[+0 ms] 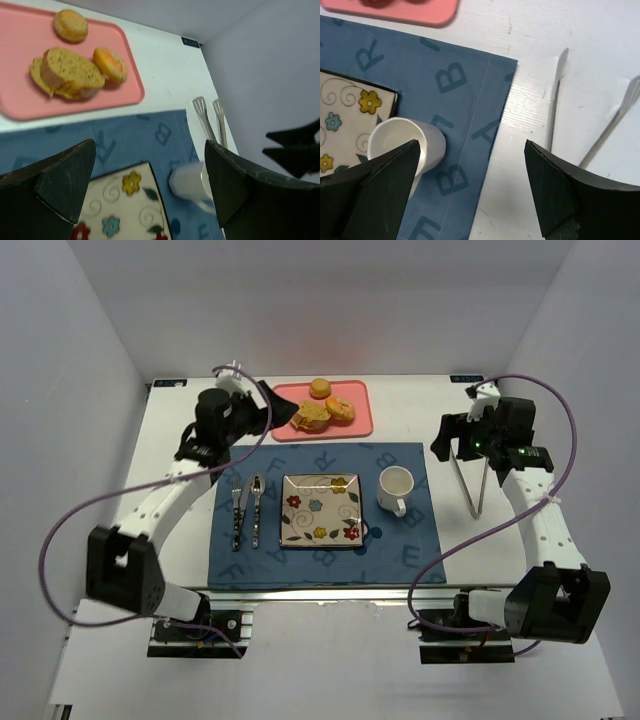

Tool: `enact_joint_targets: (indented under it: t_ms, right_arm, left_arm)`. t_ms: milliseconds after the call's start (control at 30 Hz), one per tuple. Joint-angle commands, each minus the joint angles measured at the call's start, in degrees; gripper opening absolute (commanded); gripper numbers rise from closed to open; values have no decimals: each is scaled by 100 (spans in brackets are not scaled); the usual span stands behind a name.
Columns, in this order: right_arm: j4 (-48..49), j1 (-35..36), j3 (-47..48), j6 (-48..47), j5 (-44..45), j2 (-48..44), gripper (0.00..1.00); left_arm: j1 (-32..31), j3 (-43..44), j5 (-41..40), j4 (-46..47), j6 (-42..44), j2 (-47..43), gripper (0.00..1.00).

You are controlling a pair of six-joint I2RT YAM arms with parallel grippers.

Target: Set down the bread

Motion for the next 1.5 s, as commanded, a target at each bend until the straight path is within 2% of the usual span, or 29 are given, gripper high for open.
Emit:
enact_joint_targets:
  t_ms: [0, 67, 133, 200, 233, 267, 333, 367, 400, 433, 467, 500, 567, 867, 1033, 1233, 1467]
  right_arm:
    - [-126, -308, 95, -85, 12, -18, 89]
    - [-222, -502, 33, -749, -295, 25, 89]
    - [-354, -818, -37, -876, -453, 148, 89]
    - [-477, -1081, -64, -903, -402, 262, 65]
    - [-556, -1161, -73, -955, -375, 376, 55]
    - [-574, -1249, -107, -991, -367, 403, 38]
    - [-539, -1425, -266, -1087, -261, 456, 19]
    - [-548, -1443, -310, -1175, -217, 474, 22]
    - [-548, -1478, -353, -1254, -191, 483, 29]
    - [-548, -1487, -406, -1394, -165, 509, 41]
    - [-583, -1496, -441, -1448, -156, 526, 67]
    - [-618, -1522, -442, -1483, -164, 535, 78]
    - [-627, -1540, -450, -1466, -112, 536, 89]
    - [-627, -1549, -758, -1877, 574, 1080, 89]
    - [-179, -1549, -969, -1800, 959, 1308, 89]
    - [136, -1549, -714, -1326, 1540, 2055, 89]
    - [418, -1409, -74, -1167, 1418, 2987, 89]
  left_arm:
    - [5, -810, -124, -180, 236, -1140, 98]
    - [5, -1337, -309, -505, 324, -1649, 98]
    - [5, -1662, -501, -804, 342, -2362, 98]
    - [5, -2102, -608, -1121, 272, -3001, 98]
    - [14, -2243, -643, -1200, 237, -3188, 98]
    - [14, -2470, -687, -1349, 202, -3347, 98]
    - [5, -2700, -705, -1543, 122, -3743, 98]
    - [5, -2753, -722, -1613, 105, -3848, 98]
    - [5, -2806, -740, -1675, 61, -3945, 98]
    - [5, -2850, -757, -1788, 52, -4111, 98]
    - [14, -2894, -766, -1833, 35, -4183, 98]
    - [5, -2955, -801, -1868, 26, -4253, 98]
    - [5, -3008, -828, -1982, 26, -4411, 98]
    - [5, -3237, -810, -2159, -27, -4728, 98]
    - [5, -3228, -854, -2255, -18, -4754, 98]
    - [5, -3229, -898, -2343, -18, -4790, 98]
    - [5, -3176, -898, -2422, -18, -4676, 98]
